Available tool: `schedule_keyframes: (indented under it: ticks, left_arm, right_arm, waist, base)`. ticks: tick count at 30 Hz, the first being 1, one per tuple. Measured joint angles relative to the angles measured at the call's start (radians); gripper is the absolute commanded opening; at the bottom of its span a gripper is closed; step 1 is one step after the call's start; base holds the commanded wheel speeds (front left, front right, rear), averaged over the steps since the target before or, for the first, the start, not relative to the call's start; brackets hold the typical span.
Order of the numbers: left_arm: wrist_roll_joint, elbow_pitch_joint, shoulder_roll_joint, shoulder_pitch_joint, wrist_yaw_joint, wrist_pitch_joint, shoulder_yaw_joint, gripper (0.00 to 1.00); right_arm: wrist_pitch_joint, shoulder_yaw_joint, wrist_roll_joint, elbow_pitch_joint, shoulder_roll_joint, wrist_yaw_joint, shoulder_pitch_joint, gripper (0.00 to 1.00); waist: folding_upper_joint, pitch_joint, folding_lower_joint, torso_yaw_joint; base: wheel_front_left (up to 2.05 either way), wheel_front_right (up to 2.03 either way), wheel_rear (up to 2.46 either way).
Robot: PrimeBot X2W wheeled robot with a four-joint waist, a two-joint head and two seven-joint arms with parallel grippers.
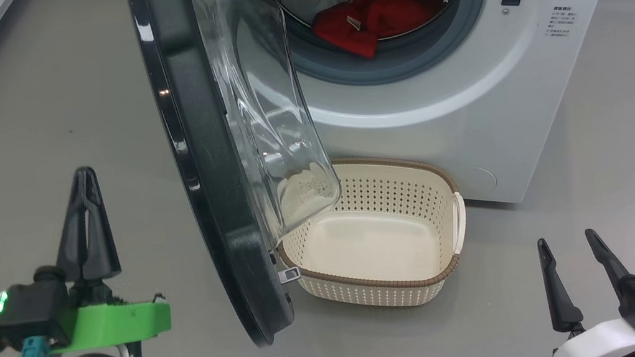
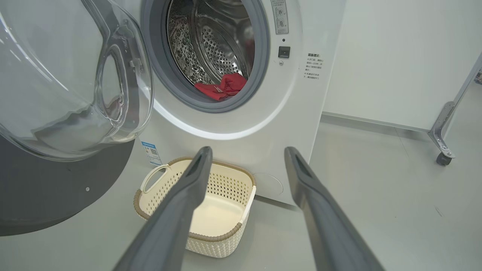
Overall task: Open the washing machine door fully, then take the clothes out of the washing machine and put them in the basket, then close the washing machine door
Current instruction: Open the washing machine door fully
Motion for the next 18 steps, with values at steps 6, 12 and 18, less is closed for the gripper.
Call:
schedule_keyframes:
  ticks: [6,12,18]
  left_arm:
    - [0.038,-0.166,0.004,-0.066,-0.008,-0.006,-0.008,0.00]
    - [0.058,-0.283,0.004,-0.100,-0.053,-0.006,-0.078,0.00]
    - [0.008,-0.326,0.003,-0.098,-0.097,-0.001,-0.184,0.00]
  right_arm:
    - [0.000,-0.002,-0.001,0.000,0.003,0.000,0.000,1.00]
    - [0.000,-0.003,-0.001,0.002,0.008,0.000,0.002,1.00]
    - [0.000,0.002,-0.008,0.008,0.012,0.000,0.009,1.00]
  waist:
    - [0.0000,-0.001,0.0000,0.000]
    - [0.0000,-0.013,0.0000,0.002]
    - [0.0000,-0.028,0.0000,0.006]
  base:
    - [0.00,0.00,0.00]
    - [0.00,0.00,0.00]
    - [0.00,0.00,0.00]
